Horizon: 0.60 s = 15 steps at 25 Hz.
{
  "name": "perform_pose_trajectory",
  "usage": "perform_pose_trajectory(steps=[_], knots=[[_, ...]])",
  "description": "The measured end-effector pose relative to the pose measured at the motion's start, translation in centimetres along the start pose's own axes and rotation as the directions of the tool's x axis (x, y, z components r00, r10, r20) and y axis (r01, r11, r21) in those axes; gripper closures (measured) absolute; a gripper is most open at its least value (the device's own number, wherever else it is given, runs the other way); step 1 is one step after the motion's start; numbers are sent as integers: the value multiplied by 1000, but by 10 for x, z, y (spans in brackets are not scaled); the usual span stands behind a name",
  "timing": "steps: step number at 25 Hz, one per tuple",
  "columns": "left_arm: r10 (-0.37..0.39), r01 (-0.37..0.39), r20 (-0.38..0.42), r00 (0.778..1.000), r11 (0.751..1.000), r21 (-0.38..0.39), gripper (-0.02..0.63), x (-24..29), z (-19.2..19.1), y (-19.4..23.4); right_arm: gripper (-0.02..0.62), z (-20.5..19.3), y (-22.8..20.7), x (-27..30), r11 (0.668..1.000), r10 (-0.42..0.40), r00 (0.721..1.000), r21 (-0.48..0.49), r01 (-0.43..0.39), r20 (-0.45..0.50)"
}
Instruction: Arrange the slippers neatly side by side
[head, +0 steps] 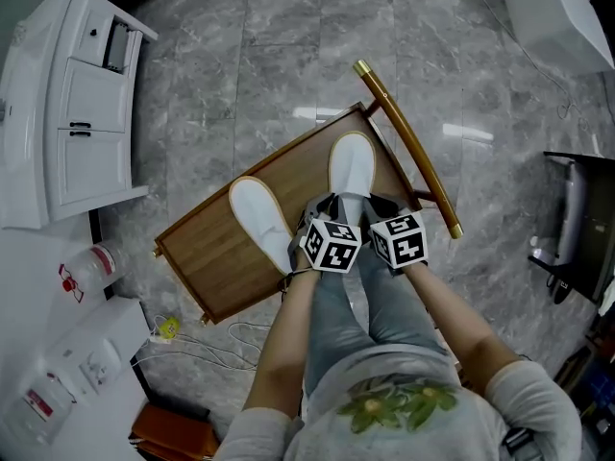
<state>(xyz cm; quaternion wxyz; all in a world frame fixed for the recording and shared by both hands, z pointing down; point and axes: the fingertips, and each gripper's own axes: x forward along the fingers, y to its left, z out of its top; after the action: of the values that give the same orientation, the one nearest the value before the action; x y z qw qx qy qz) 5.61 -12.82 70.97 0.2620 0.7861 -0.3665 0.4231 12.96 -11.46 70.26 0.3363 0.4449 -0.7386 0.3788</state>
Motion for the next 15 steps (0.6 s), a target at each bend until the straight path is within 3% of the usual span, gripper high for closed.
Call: perform_pose_trajectory(steps=[7, 15], knots=[[41, -41, 1, 999, 994, -98, 580, -15, -13, 13, 574, 12, 17, 8, 995, 73, 997, -67, -73, -6], [95, -94, -6, 995, 969, -229, 580, -37, -40, 36, 575, 25, 53, 25, 975, 146, 989, -163, -150, -31]])
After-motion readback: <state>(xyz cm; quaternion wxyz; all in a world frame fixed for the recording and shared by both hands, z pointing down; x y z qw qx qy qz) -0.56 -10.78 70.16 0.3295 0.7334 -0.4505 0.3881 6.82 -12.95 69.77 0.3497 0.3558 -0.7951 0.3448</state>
